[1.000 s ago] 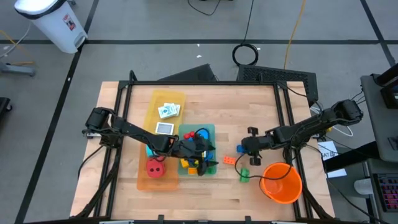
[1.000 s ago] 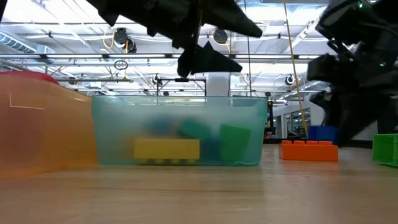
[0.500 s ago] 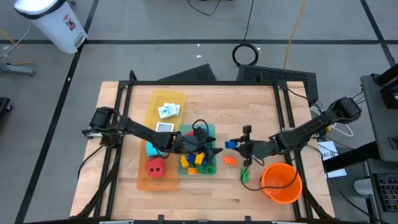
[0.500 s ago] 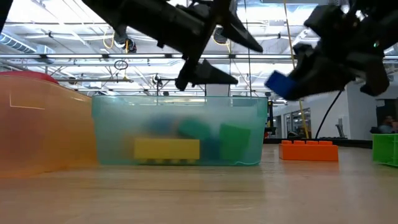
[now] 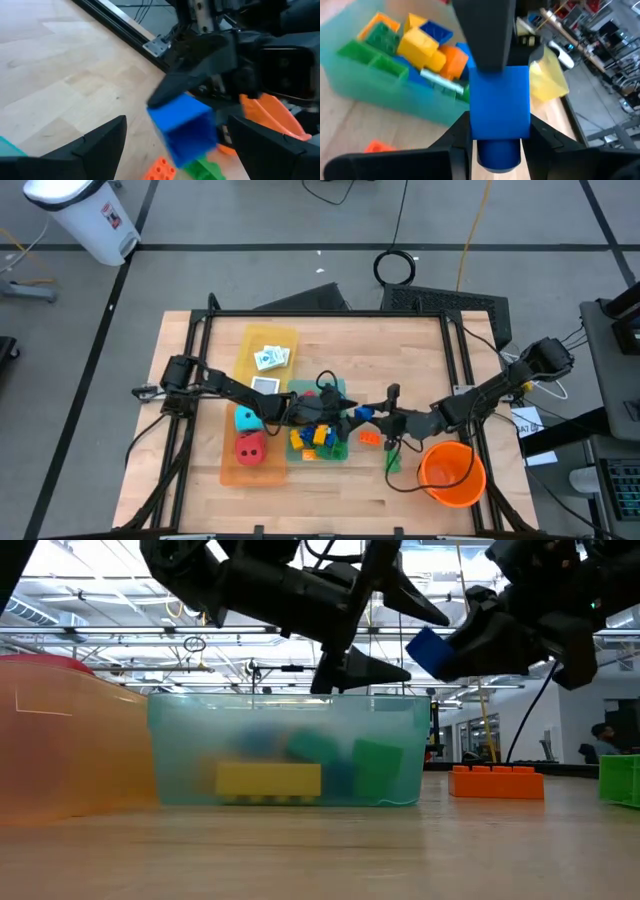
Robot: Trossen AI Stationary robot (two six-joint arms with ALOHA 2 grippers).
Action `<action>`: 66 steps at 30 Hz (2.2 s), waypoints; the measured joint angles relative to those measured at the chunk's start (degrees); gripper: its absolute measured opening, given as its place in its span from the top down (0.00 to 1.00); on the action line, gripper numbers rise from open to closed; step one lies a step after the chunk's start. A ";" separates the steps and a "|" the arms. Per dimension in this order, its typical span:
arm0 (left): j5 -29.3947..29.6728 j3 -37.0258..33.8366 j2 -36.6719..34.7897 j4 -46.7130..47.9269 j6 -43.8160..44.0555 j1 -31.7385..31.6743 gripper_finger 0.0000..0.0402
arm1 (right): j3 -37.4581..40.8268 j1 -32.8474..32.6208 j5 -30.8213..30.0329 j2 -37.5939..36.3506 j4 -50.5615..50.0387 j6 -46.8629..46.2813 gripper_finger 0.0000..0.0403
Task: Pick & Place Toys
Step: Put the blue game piece into the green bin
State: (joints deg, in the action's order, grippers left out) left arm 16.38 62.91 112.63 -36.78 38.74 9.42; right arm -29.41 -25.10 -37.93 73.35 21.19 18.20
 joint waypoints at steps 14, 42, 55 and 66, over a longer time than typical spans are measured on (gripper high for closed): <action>0.38 3.35 1.54 2.99 -0.17 -0.55 0.31 | -0.02 0.29 -0.05 3.27 8.56 2.66 0.77; 8.04 2.10 -12.29 25.65 -7.55 3.22 0.67 | -0.03 -6.18 -9.88 -8.09 -2.37 -7.62 0.53; 1.83 -14.46 -20.73 19.90 -1.07 2.10 0.67 | 1.56 -5.58 -9.79 -14.43 -7.60 -11.56 0.55; -1.87 -15.62 -19.34 20.28 -0.81 0.82 0.66 | 1.70 -3.18 -0.57 -14.37 -7.46 -14.59 0.56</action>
State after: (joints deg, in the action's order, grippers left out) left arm 14.52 47.29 93.29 -16.51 37.93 10.24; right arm -27.70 -28.28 -38.50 58.98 13.73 3.61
